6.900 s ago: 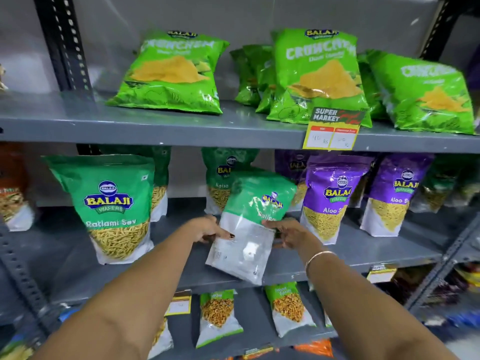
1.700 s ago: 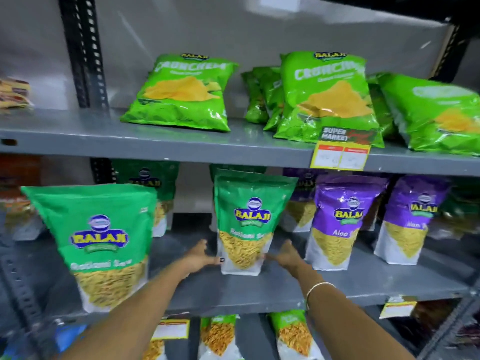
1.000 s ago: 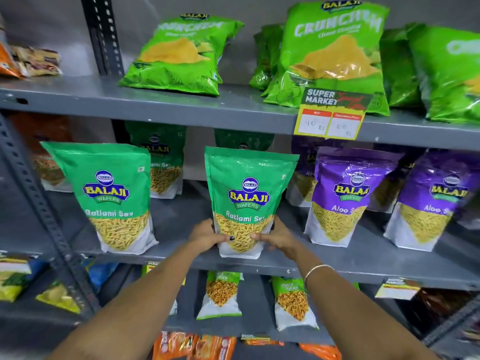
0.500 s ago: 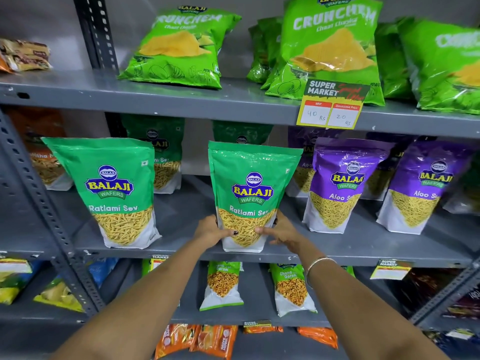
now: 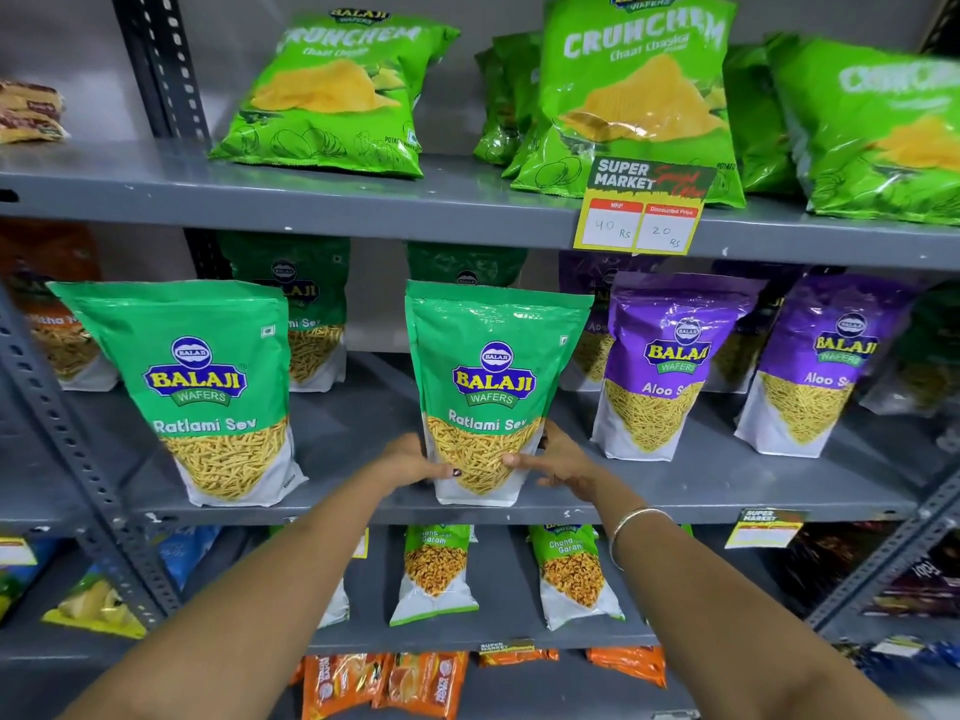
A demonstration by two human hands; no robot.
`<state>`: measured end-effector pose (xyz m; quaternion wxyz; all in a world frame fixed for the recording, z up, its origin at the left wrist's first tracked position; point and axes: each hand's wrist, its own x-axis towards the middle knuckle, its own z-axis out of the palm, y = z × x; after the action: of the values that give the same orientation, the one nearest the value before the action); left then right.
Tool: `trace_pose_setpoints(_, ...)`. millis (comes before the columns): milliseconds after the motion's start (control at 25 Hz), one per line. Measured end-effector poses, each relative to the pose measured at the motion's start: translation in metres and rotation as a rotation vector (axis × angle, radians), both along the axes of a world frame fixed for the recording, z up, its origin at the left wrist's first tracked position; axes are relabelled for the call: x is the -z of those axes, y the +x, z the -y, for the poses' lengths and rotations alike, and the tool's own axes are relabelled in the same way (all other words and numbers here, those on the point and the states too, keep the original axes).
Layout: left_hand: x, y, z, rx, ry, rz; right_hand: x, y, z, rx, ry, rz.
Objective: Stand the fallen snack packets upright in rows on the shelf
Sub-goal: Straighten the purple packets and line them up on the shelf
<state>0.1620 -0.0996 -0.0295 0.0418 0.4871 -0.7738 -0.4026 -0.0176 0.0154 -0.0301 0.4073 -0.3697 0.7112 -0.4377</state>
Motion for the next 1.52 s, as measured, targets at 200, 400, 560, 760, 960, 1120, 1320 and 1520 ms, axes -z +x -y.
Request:
trace_pose_setpoints(200,-0.031,-0.033,-0.024,0.239,0.371,0.655,0.008,-0.063,-0.02,-0.066,0.313,-0.158)
trace_pose_setpoints(400,-0.014,-0.159,-0.077,0.328,0.456,0.218,0.015,-0.182,-0.068,0.095,0.619,-0.25)
trace_pose_setpoints(560,0.019,-0.242,-0.076,-0.018,0.136,-0.246,0.034,-0.263,-0.066,0.147,0.136,-0.12)
trace_pose_setpoints(760,0.029,-0.267,-0.087,-0.205,0.142,-0.487,0.039,-0.266,-0.056,-0.044,-0.068,0.07)
trace_pose_setpoints(960,0.064,-0.257,-0.078,-0.235,0.074,-0.365,0.048,-0.258,-0.078,-0.031,-0.13,0.011)
trace_pose_setpoints(1120,0.067,-0.246,-0.092,-0.203,0.027,-0.271,0.043,-0.249,-0.102,-0.036,-0.079,-0.054)
trace_pose_setpoints(1320,0.032,-0.236,-0.133,-0.193,-0.037,-0.265,0.038,-0.241,-0.115,-0.058,-0.052,-0.049)
trace_pose_setpoints(1520,0.026,-0.236,-0.143,-0.186,-0.085,-0.265,0.038,-0.24,-0.115,-0.047,-0.046,-0.047)
